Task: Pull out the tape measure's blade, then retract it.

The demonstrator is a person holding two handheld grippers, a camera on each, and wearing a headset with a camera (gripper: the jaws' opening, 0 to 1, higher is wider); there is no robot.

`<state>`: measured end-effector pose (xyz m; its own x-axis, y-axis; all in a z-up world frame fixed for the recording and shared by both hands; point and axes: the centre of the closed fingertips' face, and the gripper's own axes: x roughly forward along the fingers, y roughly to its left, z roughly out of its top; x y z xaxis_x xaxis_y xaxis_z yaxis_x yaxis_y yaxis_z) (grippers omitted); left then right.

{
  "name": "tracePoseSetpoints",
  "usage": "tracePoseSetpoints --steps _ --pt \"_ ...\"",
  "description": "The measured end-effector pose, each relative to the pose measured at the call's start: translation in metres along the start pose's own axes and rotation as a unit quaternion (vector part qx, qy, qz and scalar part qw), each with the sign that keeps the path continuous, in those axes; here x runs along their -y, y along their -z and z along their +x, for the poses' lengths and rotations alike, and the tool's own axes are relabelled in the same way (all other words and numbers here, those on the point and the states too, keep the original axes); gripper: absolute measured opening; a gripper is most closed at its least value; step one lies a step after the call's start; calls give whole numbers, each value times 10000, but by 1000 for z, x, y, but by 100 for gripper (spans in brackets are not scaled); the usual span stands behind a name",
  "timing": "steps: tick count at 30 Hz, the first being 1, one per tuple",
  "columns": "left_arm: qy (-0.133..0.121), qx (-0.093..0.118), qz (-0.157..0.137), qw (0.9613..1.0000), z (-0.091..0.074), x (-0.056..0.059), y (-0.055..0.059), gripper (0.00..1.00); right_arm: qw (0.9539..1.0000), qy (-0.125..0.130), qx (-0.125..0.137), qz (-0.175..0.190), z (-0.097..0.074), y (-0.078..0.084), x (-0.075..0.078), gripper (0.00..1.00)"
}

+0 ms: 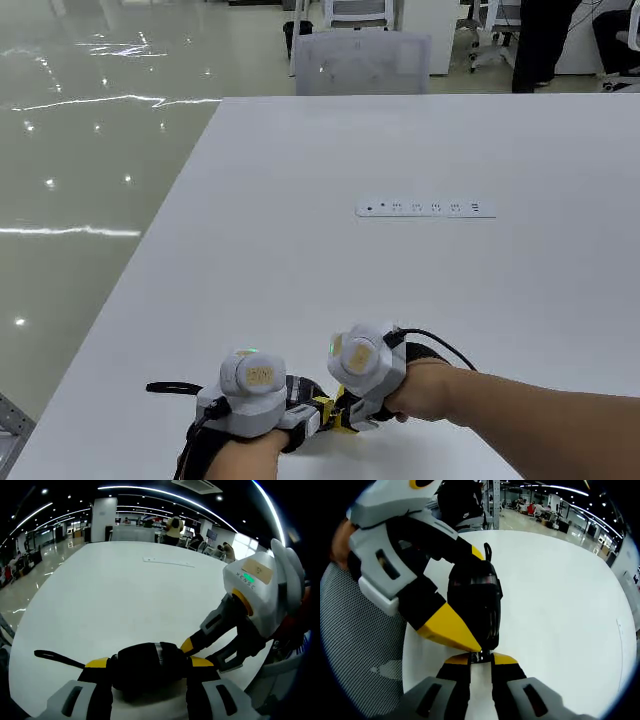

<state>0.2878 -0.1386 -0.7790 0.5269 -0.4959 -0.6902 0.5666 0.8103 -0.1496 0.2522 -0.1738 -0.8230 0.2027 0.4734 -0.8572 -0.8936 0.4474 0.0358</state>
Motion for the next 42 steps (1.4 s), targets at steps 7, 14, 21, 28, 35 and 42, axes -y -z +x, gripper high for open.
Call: tracePoseSetpoints --steps 7,14,21,28,35,42 --pt "21 -5 36 10000 0 0 0 55 10000 -6 -35 -49 -1 0 -1 14" --pt "20 14 61 10000 0 1 1 56 10000 19 -10 -63 0 0 -1 14" --pt "186 -61 90 9998 -1 1 1 57 9999 151 49 17 0 0 -3 15" --pt "794 -52 33 9968 -7 -1 -8 60 9985 314 298 333 -9 1 -2 18" --pt "1410 141 624 9879 -27 -4 -21 90 9949 646 617 474 -40 19 -3 25" --pt "1632 284 1158 9794 -38 -18 -20 100 9843 1114 958 982 -89 46 3 47"
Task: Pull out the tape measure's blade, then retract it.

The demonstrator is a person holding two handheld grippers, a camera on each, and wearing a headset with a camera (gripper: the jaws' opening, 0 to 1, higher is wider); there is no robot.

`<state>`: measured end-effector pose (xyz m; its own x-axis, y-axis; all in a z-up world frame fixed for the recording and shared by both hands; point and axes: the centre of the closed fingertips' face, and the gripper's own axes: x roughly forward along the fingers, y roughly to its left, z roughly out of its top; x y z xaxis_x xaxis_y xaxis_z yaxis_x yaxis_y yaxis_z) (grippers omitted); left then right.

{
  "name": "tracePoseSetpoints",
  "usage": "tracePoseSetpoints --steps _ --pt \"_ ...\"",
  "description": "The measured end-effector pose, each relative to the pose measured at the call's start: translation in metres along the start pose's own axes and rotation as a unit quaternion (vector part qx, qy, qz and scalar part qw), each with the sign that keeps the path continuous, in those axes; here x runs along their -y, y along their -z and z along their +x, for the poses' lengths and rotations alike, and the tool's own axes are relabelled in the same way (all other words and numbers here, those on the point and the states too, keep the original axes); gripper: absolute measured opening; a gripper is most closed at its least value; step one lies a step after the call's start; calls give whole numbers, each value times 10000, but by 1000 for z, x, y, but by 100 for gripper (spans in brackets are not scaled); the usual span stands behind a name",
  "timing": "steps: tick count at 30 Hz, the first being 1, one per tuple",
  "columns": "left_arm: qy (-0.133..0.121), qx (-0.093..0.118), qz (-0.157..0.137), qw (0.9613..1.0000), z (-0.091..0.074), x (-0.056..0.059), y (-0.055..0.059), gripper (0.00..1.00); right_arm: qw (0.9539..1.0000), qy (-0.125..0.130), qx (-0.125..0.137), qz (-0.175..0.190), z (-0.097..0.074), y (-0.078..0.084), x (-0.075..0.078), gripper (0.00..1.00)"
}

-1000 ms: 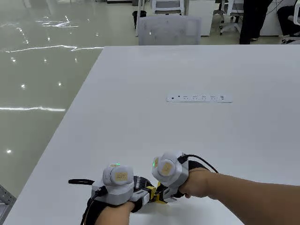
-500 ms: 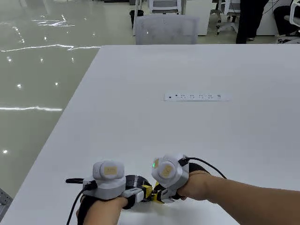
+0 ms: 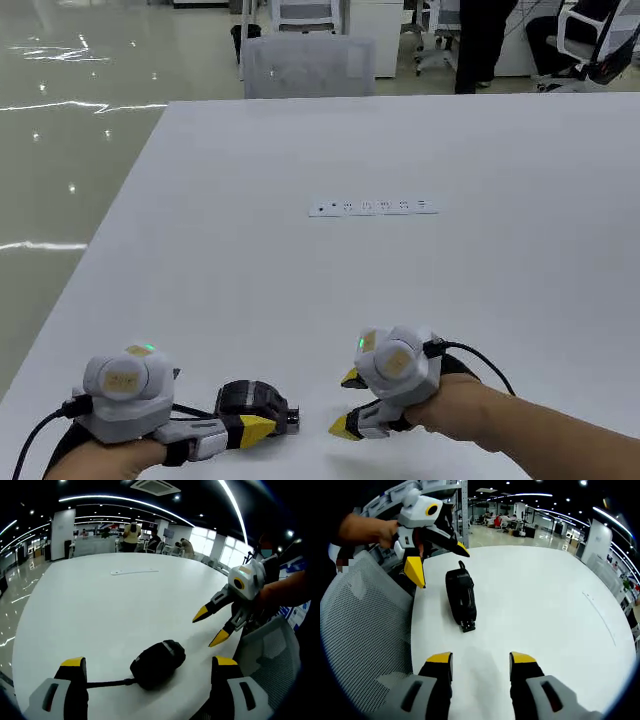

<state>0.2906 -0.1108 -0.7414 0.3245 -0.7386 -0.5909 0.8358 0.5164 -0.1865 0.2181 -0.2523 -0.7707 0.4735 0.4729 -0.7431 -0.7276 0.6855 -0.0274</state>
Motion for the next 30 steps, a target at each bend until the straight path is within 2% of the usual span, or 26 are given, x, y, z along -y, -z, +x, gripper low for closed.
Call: tracePoseSetpoints --steps 3,5,6,7,8,10,11,12,13,14,15,16,17,19,20,21,22,23,24,25,26,27,28,30 --pt "5 22 197 9998 -8 -6 -2 100 9996 197 164 133 -24 7 8 57" --pt "-176 -27 545 9984 -14 -16 -2 100 9983 372 393 225 -39 11 17 61" --pt "-135 77 649 9978 -16 -15 -5 100 9977 434 463 237 -45 13 20 63" --pt "-43 142 597 9981 -21 -10 -7 100 9967 539 520 320 -54 18 24 65" --pt "-30 130 565 9983 -22 -10 -7 100 9961 570 538 393 -60 21 26 68" --pt "-62 57 563 9984 -25 -16 0 100 9947 689 614 461 -75 26 31 69" --pt "-138 218 618 9978 -26 -18 -4 100 9943 723 616 483 -81 29 33 70" --pt "-61 458 633 9969 -28 -16 -10 100 9937 778 614 530 -88 33 35 72" --pt "-119 604 607 9963 -30 -19 -13 100 9928 836 634 578 -93 36 37 74" --pt "-126 653 524 9964 -33 -19 -13 100 9916 904 669 632 -98 38 39 76" --pt "26 623 366 9974 -35 -17 -10 100 9904 959 711 692 -105 42 40 77" --pt "36 536 264 9982 -36 -17 -7 100 9901 972 723 713 -109 45 40 78" --pt "-27 430 283 9987 -37 -21 -2 100 9891 1015 734 769 -114 50 40 80" --pt "-168 246 539 9981 -40 -26 7 100 9873 1109 718 877 -120 61 42 84" --pt "-251 216 659 9973 -43 -27 7 100 9865 1183 668 910 -123 67 44 85" --pt "-208 294 679 9970 -45 -23 4 100 9851 1329 630 889 -126 73 47 87" --pt "-118 568 777 9953 -47 -18 -5 100 9840 1420 634 868 -130 77 49 90" --pt "-216 866 941 9916 -49 -19 -13 100 9809 1512 693 1013 -135 82 50 94" --pt "-282 921 914 9911 -51 -20 -14 100 9780 1567 800 1123 -139 83 51 96" --pt "-330 916 719 9926 -52 -25 -13 100 9748 1597 981 1212 -144 85 52 98" --pt "-314 853 583 9942 -51 -27 -9 100 9728 1625 1031 1288 -147 87 52 100" --pt "-352 635 430 9964 -50 -28 -2 100 9732 1629 958 1310 -152 94 51 100" --pt "-305 538 372 9974 -49 -26 2 100 9727 1652 922 1343 -155 99 51 100" --pt "-303 607 428 9968 -49 -27 -1 100 9728 1717 842 1303 -162 108 47 99"
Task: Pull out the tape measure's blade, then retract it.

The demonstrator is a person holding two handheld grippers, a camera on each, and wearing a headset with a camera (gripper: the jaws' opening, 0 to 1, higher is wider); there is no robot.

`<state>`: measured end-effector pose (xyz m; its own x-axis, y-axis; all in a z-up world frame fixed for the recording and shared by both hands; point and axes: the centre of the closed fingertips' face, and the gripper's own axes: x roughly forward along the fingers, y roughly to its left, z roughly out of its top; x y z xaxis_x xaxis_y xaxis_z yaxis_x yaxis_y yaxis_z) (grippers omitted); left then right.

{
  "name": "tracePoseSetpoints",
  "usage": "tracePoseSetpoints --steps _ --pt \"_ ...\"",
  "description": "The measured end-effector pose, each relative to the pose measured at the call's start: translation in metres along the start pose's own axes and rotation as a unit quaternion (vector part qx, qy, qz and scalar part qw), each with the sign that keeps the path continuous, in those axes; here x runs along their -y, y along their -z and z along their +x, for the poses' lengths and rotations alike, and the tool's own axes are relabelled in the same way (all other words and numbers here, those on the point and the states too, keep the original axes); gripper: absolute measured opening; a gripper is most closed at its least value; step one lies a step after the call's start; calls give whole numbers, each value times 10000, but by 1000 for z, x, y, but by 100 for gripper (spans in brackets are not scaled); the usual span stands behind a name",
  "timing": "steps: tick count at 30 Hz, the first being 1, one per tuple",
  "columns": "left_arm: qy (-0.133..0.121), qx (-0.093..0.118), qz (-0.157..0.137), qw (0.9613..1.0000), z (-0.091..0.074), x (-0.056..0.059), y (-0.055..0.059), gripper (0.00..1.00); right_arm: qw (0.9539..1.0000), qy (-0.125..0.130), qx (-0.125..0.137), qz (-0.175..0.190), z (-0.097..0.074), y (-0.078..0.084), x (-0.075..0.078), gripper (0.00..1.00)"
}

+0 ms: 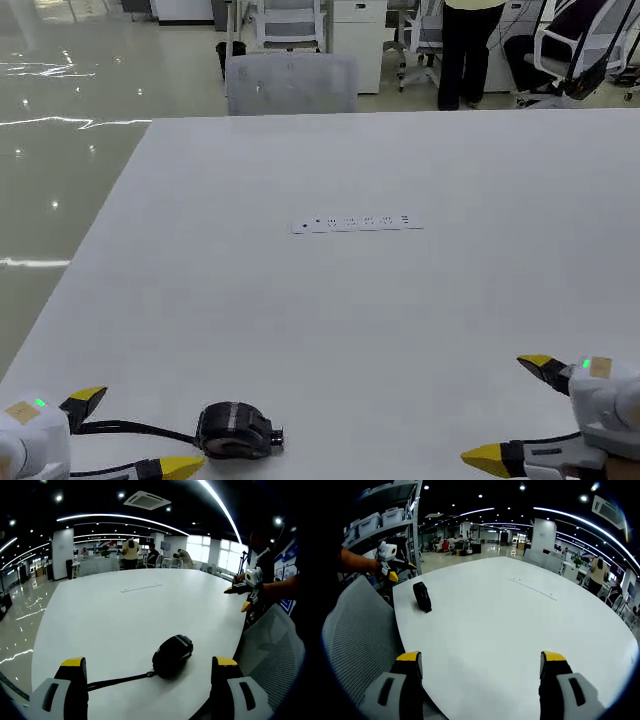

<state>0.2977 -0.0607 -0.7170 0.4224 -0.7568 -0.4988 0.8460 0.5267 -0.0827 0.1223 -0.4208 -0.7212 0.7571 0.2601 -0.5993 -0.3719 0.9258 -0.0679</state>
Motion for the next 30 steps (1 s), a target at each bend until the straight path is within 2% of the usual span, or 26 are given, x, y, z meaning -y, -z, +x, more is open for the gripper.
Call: tracePoseSetpoints --steps 2,4,5,7,9,11,14,17,21,22,25,27,30 --pt "-37 101 -32 9999 -3 -2 -3 100 10000 23 41 -30 -7 4 0 99" --pt "2 172 -236 9996 -6 0 -4 100 10000 24 44 -19 -12 9 1 100" --pt "-16 165 -207 9996 -8 -2 -2 100 10000 18 4 29 -14 13 2 100" --pt "-53 52 -168 9998 -8 -4 5 100 9999 50 -87 44 -16 22 3 100" --pt "16 -55 -227 9997 -9 -1 13 100 9998 63 -158 89 -18 32 5 100" --pt "73 -72 -216 9997 -10 2 17 100 9997 69 -226 94 -19 37 6 100" --pt "118 -46 14 9999 -11 9 19 100 9998 13 -172 31 -22 40 5 100" --pt "207 -274 95 9994 -9 18 28 100 9999 84 -109 50 -24 41 10 100" --pt "199 -158 45 9997 -8 14 22 100 9998 57 -145 88 -23 44 11 98" --pt "189 -69 86 9998 -8 12 18 100 9998 64 -163 109 -23 45 12 98" --pt "223 -173 30 9996 -7 14 17 100 9997 74 -178 120 -23 46 12 98" --pt "217 -101 153 9996 -8 14 14 100 9998 90 -158 109 -23 45 10 99" --pt "151 -117 117 9997 -8 11 14 100 9997 106 -151 126 -22 46 10 99"
